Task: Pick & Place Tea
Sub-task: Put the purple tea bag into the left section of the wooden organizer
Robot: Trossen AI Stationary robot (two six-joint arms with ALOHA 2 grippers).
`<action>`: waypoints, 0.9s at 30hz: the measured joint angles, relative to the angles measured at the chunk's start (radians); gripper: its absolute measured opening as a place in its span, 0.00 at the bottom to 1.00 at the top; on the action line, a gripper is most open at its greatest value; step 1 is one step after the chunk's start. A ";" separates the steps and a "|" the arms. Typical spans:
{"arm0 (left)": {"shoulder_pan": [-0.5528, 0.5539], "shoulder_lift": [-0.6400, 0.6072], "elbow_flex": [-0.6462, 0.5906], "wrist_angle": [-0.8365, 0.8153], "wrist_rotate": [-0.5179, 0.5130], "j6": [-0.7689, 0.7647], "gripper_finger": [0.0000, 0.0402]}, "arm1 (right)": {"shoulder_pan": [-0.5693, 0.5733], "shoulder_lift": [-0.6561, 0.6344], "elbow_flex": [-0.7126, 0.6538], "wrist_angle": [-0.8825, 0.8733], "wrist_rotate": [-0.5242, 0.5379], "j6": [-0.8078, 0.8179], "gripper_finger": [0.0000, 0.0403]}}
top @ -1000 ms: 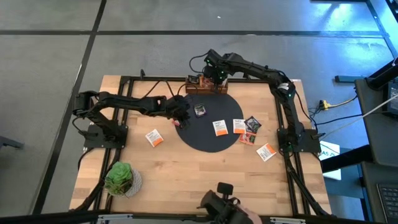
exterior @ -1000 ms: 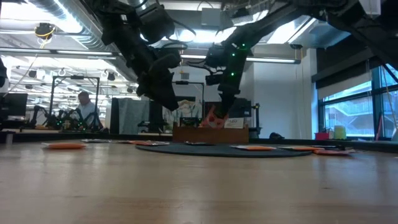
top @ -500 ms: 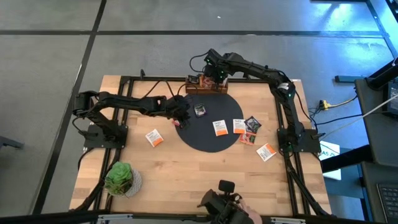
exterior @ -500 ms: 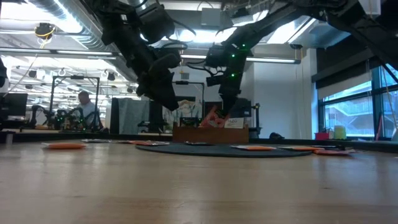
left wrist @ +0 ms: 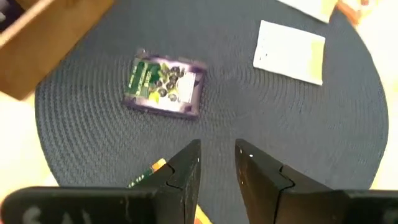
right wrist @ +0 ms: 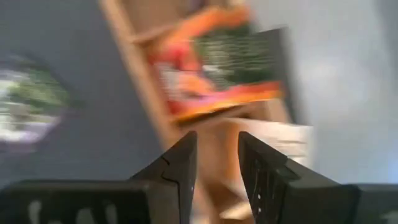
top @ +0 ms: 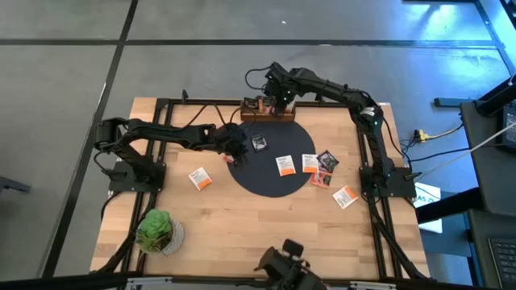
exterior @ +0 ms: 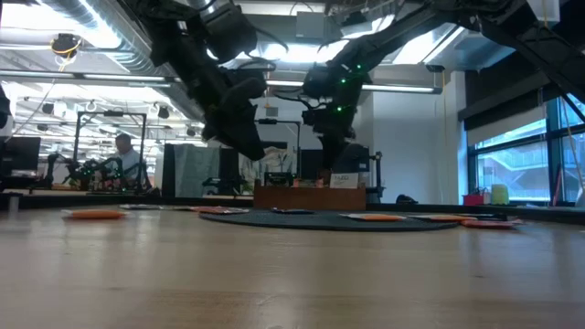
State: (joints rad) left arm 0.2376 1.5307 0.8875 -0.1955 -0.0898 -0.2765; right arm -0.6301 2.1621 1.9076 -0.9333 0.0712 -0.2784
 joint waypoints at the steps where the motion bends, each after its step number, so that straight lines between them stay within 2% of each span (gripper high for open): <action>1: 0.000 0.003 0.000 0.014 -0.008 -0.008 0.24 | 0.000 0.000 0.000 -0.013 -0.065 0.037 0.30; 6: 0.001 0.048 0.001 0.097 -0.040 -0.028 0.24 | 0.006 0.000 -0.001 -0.054 -0.351 0.212 0.30; 9: 0.001 0.104 0.001 0.148 -0.015 -0.045 0.24 | 0.006 0.000 -0.001 -0.055 -0.466 0.249 0.30; 15: 0.002 0.224 0.001 0.234 0.001 -0.066 0.24 | 0.043 -0.001 -0.057 -0.032 -0.442 0.229 0.30; 23: 0.009 0.271 0.001 0.251 -0.057 -0.114 0.24 | 0.110 0.000 -0.215 0.204 -0.438 0.227 0.30; 27: 0.014 0.272 0.001 0.269 -0.049 -0.159 0.24 | 0.117 0.000 -0.247 0.304 -0.385 0.302 0.30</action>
State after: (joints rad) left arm 0.2520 1.8023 0.8883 0.0738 -0.1390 -0.4355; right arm -0.5133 2.1620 1.6610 -0.6297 -0.3136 0.0234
